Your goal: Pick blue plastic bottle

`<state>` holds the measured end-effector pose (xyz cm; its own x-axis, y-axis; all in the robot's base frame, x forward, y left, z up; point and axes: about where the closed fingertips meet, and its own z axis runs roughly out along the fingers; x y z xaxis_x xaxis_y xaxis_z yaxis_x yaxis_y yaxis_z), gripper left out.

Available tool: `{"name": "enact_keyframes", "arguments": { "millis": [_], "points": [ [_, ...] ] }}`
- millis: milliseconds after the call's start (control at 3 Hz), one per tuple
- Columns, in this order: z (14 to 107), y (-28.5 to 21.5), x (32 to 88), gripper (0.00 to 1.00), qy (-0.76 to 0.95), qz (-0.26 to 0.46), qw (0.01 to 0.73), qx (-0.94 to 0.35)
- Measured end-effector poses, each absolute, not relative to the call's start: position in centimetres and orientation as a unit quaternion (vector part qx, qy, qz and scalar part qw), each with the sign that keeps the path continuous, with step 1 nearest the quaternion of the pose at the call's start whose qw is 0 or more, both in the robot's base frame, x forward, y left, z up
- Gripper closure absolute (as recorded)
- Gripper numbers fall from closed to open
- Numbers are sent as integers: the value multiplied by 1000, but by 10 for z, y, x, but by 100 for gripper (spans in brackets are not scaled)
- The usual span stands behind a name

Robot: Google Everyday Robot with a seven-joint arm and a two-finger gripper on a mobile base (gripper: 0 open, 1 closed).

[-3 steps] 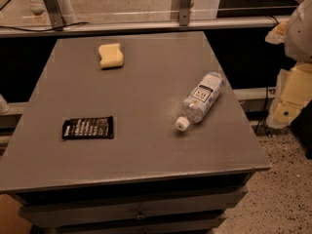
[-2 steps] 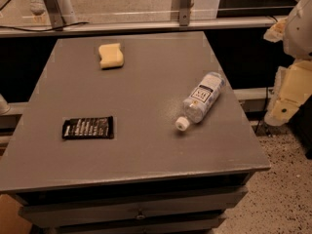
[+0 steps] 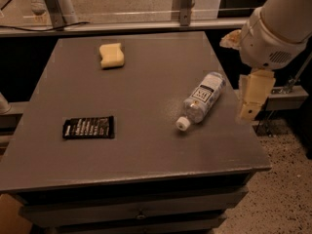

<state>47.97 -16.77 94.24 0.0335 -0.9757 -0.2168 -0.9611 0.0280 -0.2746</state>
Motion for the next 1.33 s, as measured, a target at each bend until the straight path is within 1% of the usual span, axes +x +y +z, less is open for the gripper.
{"name": "enact_keyframes", "arguments": {
  "millis": [333, 667, 1000, 1333],
  "points": [
    [923, -143, 494, 0, 628, 2, 195, -753],
    [918, -128, 504, 0, 570, 20, 210, -794],
    [918, -128, 504, 0, 570, 20, 210, -794],
    [915, -124, 508, 0, 532, 26, 207, -821]
  ]
}}
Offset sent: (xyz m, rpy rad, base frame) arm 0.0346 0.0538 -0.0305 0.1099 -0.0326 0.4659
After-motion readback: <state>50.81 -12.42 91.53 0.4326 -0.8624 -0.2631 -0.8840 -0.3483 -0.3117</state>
